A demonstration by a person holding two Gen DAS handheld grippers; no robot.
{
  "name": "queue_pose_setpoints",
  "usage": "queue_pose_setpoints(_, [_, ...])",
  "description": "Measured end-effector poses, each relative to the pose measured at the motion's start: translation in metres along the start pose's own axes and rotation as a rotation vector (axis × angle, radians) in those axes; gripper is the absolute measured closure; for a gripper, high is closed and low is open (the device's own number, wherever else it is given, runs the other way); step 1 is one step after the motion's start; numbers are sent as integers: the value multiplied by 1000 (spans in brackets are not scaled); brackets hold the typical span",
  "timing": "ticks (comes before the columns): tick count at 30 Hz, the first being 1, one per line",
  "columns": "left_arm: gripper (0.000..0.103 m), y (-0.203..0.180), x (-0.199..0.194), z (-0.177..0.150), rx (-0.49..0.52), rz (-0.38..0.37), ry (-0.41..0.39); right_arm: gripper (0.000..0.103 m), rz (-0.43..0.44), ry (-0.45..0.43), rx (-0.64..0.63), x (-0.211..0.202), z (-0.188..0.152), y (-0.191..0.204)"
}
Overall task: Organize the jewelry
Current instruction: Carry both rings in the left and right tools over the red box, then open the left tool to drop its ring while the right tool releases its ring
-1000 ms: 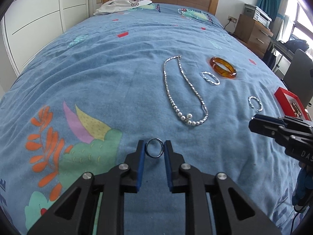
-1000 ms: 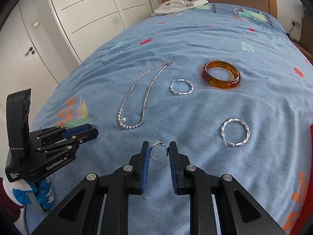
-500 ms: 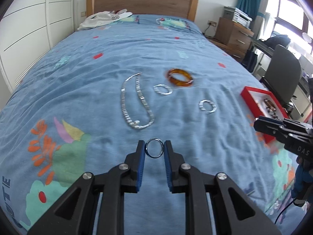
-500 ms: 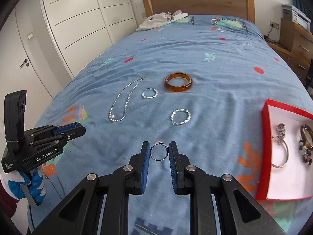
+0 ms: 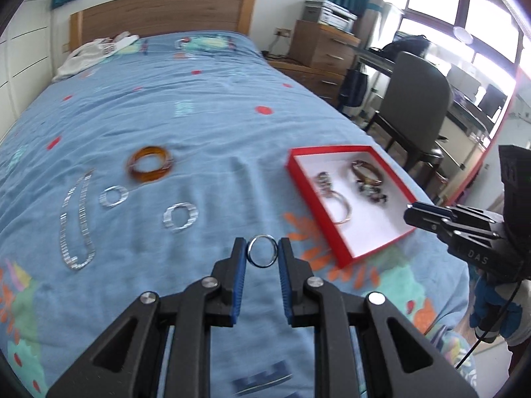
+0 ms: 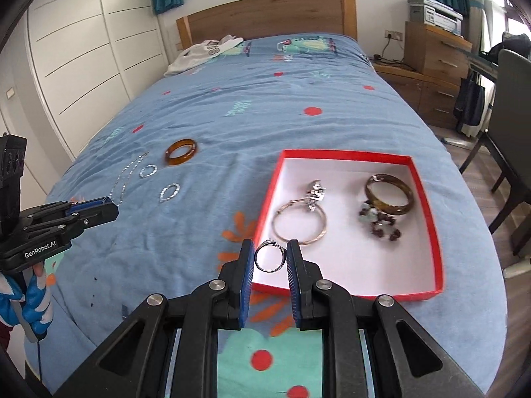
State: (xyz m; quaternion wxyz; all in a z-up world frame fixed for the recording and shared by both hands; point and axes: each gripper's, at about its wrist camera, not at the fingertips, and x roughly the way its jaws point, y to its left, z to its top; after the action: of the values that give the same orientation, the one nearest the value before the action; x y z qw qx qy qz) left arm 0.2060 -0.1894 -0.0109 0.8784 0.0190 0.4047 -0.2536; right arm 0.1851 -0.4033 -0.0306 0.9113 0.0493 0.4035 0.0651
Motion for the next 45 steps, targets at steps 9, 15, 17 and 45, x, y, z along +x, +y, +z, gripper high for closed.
queue_pose_setpoints(9, [85,-81,74,19,83,-85,86,83,-54,71,24,22,-2,-74])
queue_pose_setpoints(15, [85,-106,114,20,110,-94,150,83,-53,145,34,52,-3,-99])
queue_pose_setpoints(17, [85,-110,125,19,112,-93,171,83,-56,165,33,59,-4,-104])
queue_pose_setpoints(45, [84,-118,174,13,85,-51,326,80,-110,308,-74,87,-8,-110])
